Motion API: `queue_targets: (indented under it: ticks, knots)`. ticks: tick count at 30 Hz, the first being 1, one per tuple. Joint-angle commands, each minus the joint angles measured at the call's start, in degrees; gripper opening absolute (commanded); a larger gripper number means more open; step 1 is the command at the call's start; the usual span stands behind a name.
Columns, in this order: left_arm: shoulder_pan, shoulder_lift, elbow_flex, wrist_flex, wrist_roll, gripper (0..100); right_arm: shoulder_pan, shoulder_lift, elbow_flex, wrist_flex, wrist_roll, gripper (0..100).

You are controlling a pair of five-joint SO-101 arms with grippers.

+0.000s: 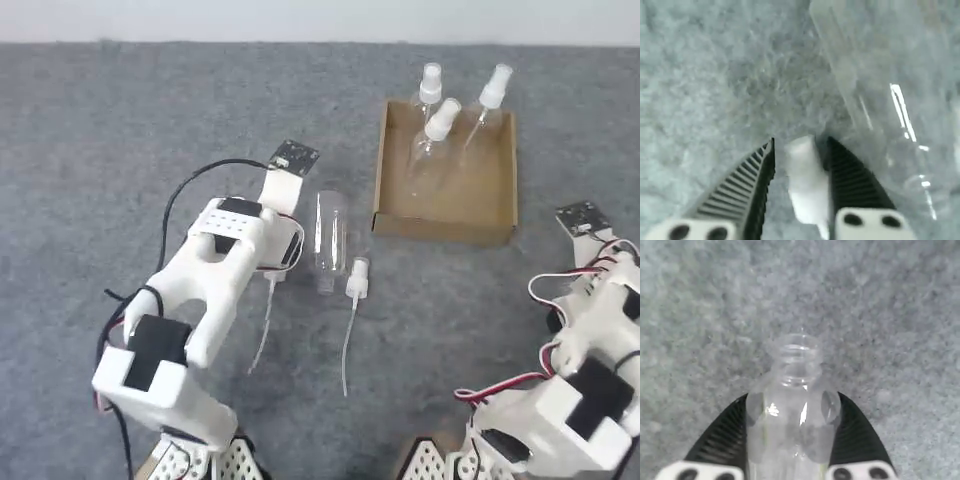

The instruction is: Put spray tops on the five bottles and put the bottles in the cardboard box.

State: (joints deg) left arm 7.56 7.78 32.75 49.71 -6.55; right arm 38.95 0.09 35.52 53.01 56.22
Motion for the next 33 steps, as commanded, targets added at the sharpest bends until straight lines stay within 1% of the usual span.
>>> queue_targets:
  ticks: [1,4,9,12,15,18,21,25,27,30,33]
  knots:
    - [0.09,-1.14,-2.33,0.79,-0.44,6,0.57,-0.4,-3.34,-0.57,0.62,0.6]
    - [-0.09,-1.14,-2.33,1.41,-0.44,1,0.57,-0.4,-3.34,-0.48,0.53,0.6]
    - [-0.09,-3.43,-3.03,4.84,-0.44,1,0.57,-0.4,-3.34,-0.48,0.44,0.6]
    - [-0.97,-10.2,-2.68,7.65,-0.26,1,0.57,-0.92,-3.34,-0.48,0.44,0.7]
    - [-2.37,-20.57,-0.13,9.85,-0.09,1,0.48,-0.92,-3.52,-0.4,0.26,0.7]
    - [-3.87,-30.77,2.86,12.84,-0.09,1,0.22,-0.92,-3.6,-0.4,-2.11,1.5]
    - [-4.75,-38.77,5.85,15.38,-0.09,1,0.04,-1.01,-3.6,-0.4,-3.87,11.3]
    - [-4.48,-46.15,11.56,15.3,-0.09,1,-0.84,-1.1,-4.48,0.22,-5.27,24.6]
    - [-4.31,-48.35,14.37,13.63,0.0,1,-1.71,-1.1,-7.3,3.65,-5.27,26.5]
    - [-4.31,-49.41,18.42,9.67,1.32,1,-3.56,-0.84,-15.47,13.41,-5.89,26.4]
    - [-4.48,-49.41,21.14,6.86,2.11,1,-5.41,-0.4,-24.53,21.85,-8.97,26.4]
